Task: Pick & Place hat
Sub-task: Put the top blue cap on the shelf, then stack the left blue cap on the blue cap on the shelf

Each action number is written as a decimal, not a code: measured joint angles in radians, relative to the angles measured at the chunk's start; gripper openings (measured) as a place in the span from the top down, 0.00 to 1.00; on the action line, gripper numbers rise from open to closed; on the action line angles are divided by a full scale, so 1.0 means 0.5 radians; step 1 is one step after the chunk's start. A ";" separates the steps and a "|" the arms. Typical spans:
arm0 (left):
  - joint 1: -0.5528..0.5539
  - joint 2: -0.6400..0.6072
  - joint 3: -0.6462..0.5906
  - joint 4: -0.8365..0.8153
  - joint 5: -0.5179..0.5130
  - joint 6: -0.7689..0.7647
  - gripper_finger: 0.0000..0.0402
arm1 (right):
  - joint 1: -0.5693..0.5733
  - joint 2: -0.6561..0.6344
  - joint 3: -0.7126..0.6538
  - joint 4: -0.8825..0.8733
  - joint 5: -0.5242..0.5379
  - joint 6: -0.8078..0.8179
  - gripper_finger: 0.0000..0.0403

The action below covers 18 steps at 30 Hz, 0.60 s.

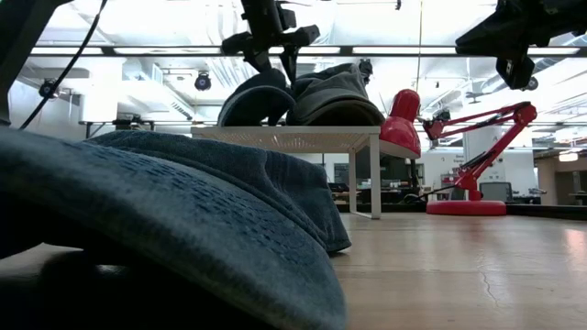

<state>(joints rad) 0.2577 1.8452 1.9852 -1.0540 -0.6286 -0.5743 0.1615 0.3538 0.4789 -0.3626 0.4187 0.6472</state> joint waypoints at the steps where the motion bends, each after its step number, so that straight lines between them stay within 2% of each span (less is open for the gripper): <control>1: 0.000 -0.001 0.002 -0.001 -0.001 0.007 0.44 | 0.000 0.000 0.000 0.000 0.000 0.000 0.89; 7: 0.000 -0.042 0.012 -0.002 -0.001 0.100 0.34 | -0.001 0.000 0.000 0.001 0.000 0.000 0.89; 18: -0.016 -0.120 0.013 -0.094 0.005 0.121 0.33 | 0.000 0.000 0.000 0.002 0.000 0.000 0.89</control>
<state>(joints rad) 0.2497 1.7851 1.9915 -1.1011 -0.6258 -0.5137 0.1616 0.3538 0.4789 -0.3618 0.4187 0.6470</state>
